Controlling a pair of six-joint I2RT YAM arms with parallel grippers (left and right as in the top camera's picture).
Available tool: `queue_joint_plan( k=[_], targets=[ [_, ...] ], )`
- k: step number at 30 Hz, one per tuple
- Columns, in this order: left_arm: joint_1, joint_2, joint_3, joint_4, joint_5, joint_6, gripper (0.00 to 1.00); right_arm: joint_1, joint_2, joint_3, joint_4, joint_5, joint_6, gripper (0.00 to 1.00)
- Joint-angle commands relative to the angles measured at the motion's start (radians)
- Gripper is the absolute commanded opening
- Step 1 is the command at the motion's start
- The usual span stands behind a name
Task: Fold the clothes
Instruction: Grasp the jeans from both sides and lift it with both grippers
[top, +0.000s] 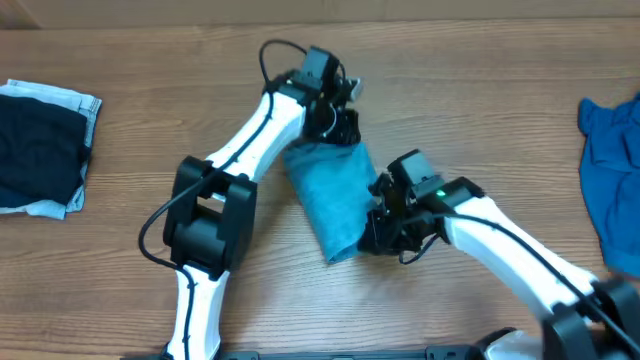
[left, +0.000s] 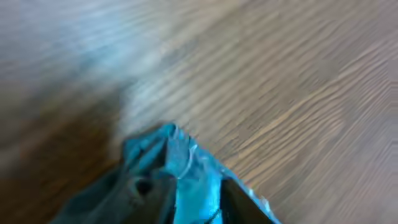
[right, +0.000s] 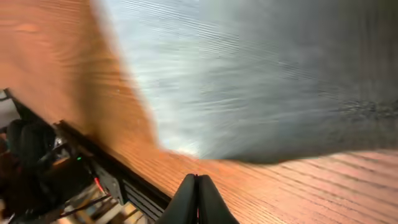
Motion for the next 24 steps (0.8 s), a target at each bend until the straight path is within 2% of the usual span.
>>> queue_joint_plan(
  k=[1,4,6,8,11,13,14,16,20,22,24],
  targets=[
    [0.027,-0.165,0.142,-0.05,-0.064,-0.005,0.33,-0.003,-0.124,0.031,-0.001,0.002,-0.08,0.04],
    [0.043,-0.249,0.182,-0.168,-0.195,-0.123,0.34,-0.003,-0.197,0.031,0.0,0.027,-0.079,0.05],
    [0.072,-0.306,0.182,-0.322,-0.33,-0.289,0.31,-0.003,-0.235,0.031,0.0,0.081,-0.079,0.09],
    [0.105,-0.339,0.181,-0.459,-0.428,-0.353,0.29,-0.003,-0.255,0.031,0.003,0.118,-0.079,0.2],
    [0.172,-0.374,0.181,-0.661,-0.521,-0.372,0.26,-0.003,-0.265,0.031,0.003,0.131,-0.079,0.5],
    [0.221,-0.39,0.169,-0.773,-0.554,-0.374,0.25,-0.003,-0.265,0.031,0.003,0.131,-0.079,0.64],
    [0.232,-0.394,0.158,-0.785,-0.549,-0.375,0.25,-0.003,-0.265,0.031,0.003,0.131,-0.079,0.66],
    [0.256,-0.422,0.066,-0.745,-0.447,-0.373,0.3,-0.003,-0.265,0.031,0.011,0.131,-0.079,0.7],
    [0.252,-0.452,-0.214,-0.492,-0.131,-0.373,0.43,-0.014,-0.266,0.037,0.042,0.131,-0.071,0.74],
    [0.244,-0.451,-0.432,-0.241,0.14,-0.404,0.51,-0.039,-0.266,0.062,0.036,0.131,-0.072,0.81],
    [0.24,-0.451,-0.612,0.017,0.301,-0.51,0.59,-0.061,-0.266,0.088,0.023,0.131,-0.072,0.89]
  ],
)
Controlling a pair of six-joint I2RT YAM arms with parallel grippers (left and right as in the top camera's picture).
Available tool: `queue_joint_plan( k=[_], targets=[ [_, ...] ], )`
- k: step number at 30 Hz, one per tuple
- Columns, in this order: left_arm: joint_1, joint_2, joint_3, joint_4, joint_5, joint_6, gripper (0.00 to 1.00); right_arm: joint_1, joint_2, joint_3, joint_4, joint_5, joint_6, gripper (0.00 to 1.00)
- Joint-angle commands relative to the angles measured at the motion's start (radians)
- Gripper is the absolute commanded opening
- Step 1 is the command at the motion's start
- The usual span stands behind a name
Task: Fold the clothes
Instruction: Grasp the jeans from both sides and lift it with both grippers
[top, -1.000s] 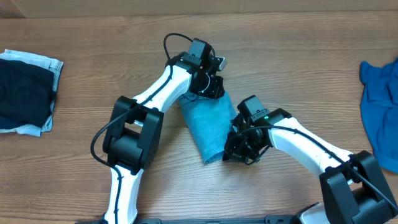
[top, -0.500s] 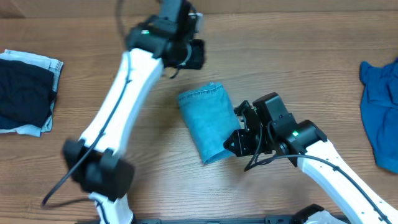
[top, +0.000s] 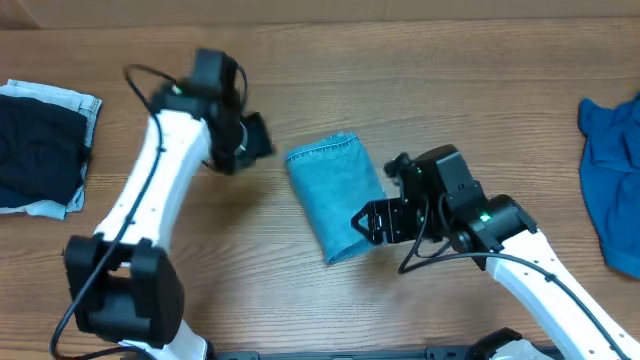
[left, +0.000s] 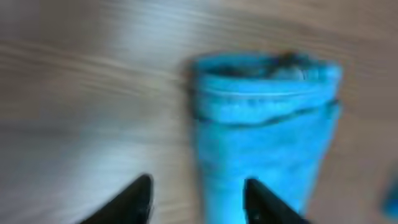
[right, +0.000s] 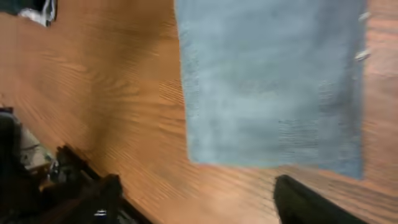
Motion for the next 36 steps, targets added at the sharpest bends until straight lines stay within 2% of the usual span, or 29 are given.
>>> queue_joint_plan(
  k=[1,3,8,10,12,15,18,20,23,25,28,32,34,36],
  targets=[
    [-0.017,-0.006,-0.292,0.312,0.428,-0.173,0.61,-0.037,-0.018,0.074,-0.006,0.008,0.0,0.92],
    [-0.032,-0.006,-0.393,0.472,0.468,-0.258,0.64,-0.048,-0.018,0.08,-0.002,0.008,0.0,1.0],
    [-0.08,-0.006,-0.586,0.78,0.472,-0.43,0.74,-0.05,-0.016,0.08,-0.002,0.008,-0.004,1.0],
    [-0.093,-0.006,-0.642,0.881,0.475,-0.47,0.83,-0.05,-0.016,0.08,-0.002,0.008,-0.005,1.0],
    [-0.106,-0.006,-0.684,0.917,0.497,-0.484,0.93,-0.05,-0.016,0.08,-0.002,0.008,-0.007,0.99],
    [-0.127,-0.006,-0.719,0.919,0.529,-0.476,1.0,-0.05,-0.016,0.08,-0.006,0.008,-0.008,0.98],
    [-0.135,-0.006,-0.735,0.919,0.496,-0.463,1.0,-0.05,-0.016,0.08,-0.013,0.008,-0.008,0.97],
    [-0.136,-0.006,-0.738,0.928,0.379,-0.432,1.0,-0.05,-0.016,0.08,-0.024,0.008,-0.008,0.97],
    [-0.147,-0.006,-0.738,0.98,0.316,-0.431,1.0,-0.05,-0.016,0.08,-0.025,0.008,-0.023,0.96],
    [-0.157,-0.006,-0.738,1.013,0.288,-0.462,0.94,-0.05,-0.016,0.08,-0.025,0.008,-0.026,0.95],
    [-0.165,-0.006,-0.738,1.03,0.261,-0.472,0.58,-0.05,-0.016,0.08,-0.031,0.008,-0.026,0.93],
    [-0.167,-0.006,-0.738,1.046,0.233,-0.443,0.27,-0.05,-0.016,0.08,-0.031,0.008,-0.026,0.92],
    [-0.167,-0.006,-0.738,1.078,0.238,-0.373,0.2,-0.05,-0.016,0.08,-0.032,0.008,-0.026,0.92],
    [-0.167,-0.009,-0.738,1.116,0.254,-0.296,0.18,-0.05,-0.016,0.08,-0.032,0.007,-0.026,0.92]
  ],
)
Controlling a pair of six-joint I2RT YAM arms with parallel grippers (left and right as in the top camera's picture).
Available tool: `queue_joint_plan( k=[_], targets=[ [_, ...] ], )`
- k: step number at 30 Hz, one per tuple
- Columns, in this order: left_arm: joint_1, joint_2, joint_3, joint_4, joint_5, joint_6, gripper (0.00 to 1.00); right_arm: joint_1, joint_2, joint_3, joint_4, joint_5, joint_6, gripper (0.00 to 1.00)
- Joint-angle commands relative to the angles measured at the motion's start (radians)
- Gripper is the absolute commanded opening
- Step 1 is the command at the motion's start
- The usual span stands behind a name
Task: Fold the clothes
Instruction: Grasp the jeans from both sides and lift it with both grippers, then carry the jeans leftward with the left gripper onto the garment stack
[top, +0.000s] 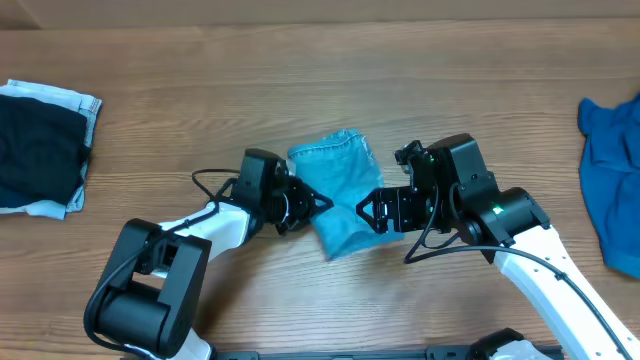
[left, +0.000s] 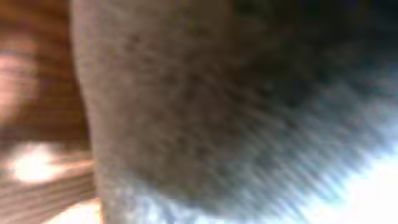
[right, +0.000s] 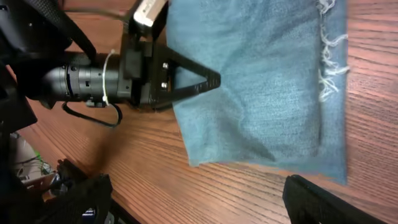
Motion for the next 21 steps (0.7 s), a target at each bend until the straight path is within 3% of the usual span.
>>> queue_joint_plan(
  k=[1,4,10,17,21],
  targets=[
    [0.0,0.003,-0.003,0.072,-0.06,0.186,0.16,-0.004,-0.016,0.027,0.002,-0.001,-0.009,0.91],
    [0.001,-0.028,0.002,0.088,-0.039,0.273,0.04,-0.004,-0.016,0.027,-0.003,-0.001,-0.009,0.91],
    [0.026,-0.183,0.017,0.087,-0.042,0.311,0.04,-0.004,-0.016,0.027,-0.024,-0.001,-0.009,0.91],
    [0.195,-0.399,0.017,0.064,-0.042,0.177,0.04,-0.004,-0.017,0.027,-0.017,0.051,-0.007,0.87],
    [0.346,-0.531,0.023,0.055,-0.027,0.086,0.04,-0.004,-0.016,0.027,-0.016,0.082,0.015,0.93]
  ],
)
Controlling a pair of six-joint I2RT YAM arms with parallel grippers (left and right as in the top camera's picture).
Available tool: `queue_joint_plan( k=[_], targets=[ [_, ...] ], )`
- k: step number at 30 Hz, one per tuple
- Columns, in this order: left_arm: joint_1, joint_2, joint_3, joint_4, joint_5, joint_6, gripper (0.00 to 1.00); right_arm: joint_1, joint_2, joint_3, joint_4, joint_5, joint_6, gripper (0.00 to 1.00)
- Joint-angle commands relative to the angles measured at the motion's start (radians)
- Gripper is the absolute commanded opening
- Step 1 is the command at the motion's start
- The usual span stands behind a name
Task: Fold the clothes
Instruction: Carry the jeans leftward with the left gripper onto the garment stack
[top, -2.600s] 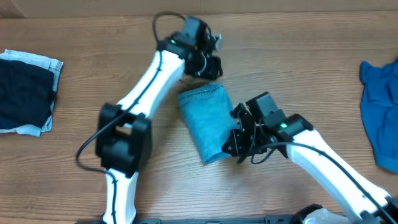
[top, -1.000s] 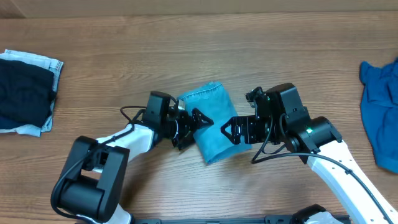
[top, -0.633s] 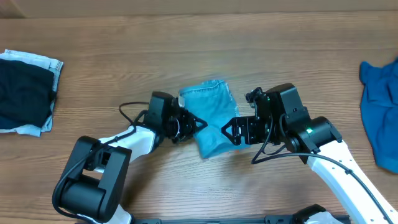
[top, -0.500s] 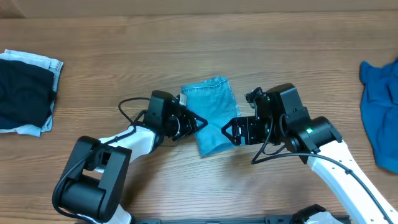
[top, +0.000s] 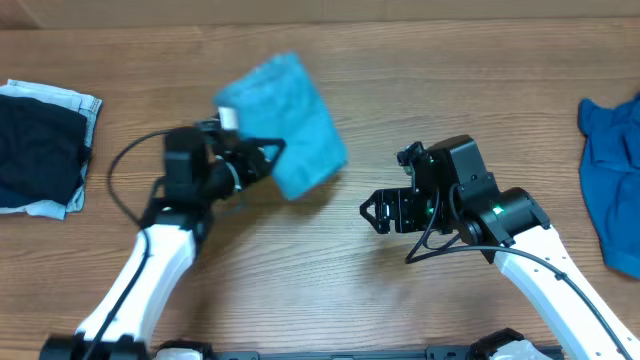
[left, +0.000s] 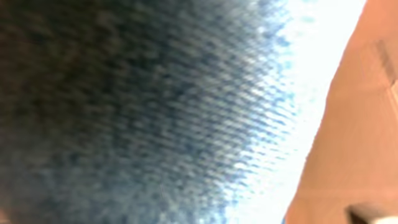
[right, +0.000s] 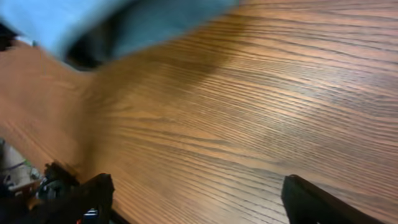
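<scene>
The folded light-blue denim piece (top: 285, 120) is raised off the table at upper left of centre, tilted. My left gripper (top: 268, 152) is at its lower left edge and appears shut on it. Its own fingers are hidden, because denim weave (left: 155, 112) fills the left wrist view. My right gripper (top: 372, 212) stands open over bare wood right of centre, nothing between its fingers (right: 93, 196). In the right wrist view (right: 199, 193) the denim (right: 124, 25) shows at the top left.
A stack of folded dark clothes (top: 40, 150) lies at the table's left edge. A crumpled blue garment (top: 610, 170) lies at the right edge. The wooden table (top: 420, 90) stretches between them.
The denim lay on the table between both grippers, my left gripper at its left edge. Now it is up and to the left with the left gripper. The right gripper has stayed open in place.
First both grippers were on the folded denim, the left at its far end, the right shut at its near right side. Then both were off it and open, the left arm away to the left. The left gripper returned to its left edge and now holds it raised.
</scene>
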Motion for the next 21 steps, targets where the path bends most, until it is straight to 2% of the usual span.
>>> queue_joint_plan(
  k=[1,6,10,14,21],
  targets=[
    [0.131,-0.14,0.029,0.012,0.033,-0.095,0.04,-0.004,-0.017,0.027,0.005,0.039,0.013,0.93],
    [0.351,-0.2,0.095,0.006,0.074,-0.111,0.04,-0.004,-0.016,0.027,0.002,0.038,0.013,0.93],
    [0.583,-0.185,0.177,0.006,0.15,-0.047,0.04,-0.004,-0.016,0.026,-0.007,0.038,0.013,0.93],
    [0.77,-0.083,0.306,0.006,0.304,0.039,0.04,-0.004,-0.016,0.026,-0.019,0.038,0.013,0.93],
    [0.948,0.218,0.533,0.015,0.493,0.111,0.04,-0.004,-0.016,0.026,-0.071,0.038,0.013,0.92]
  ],
)
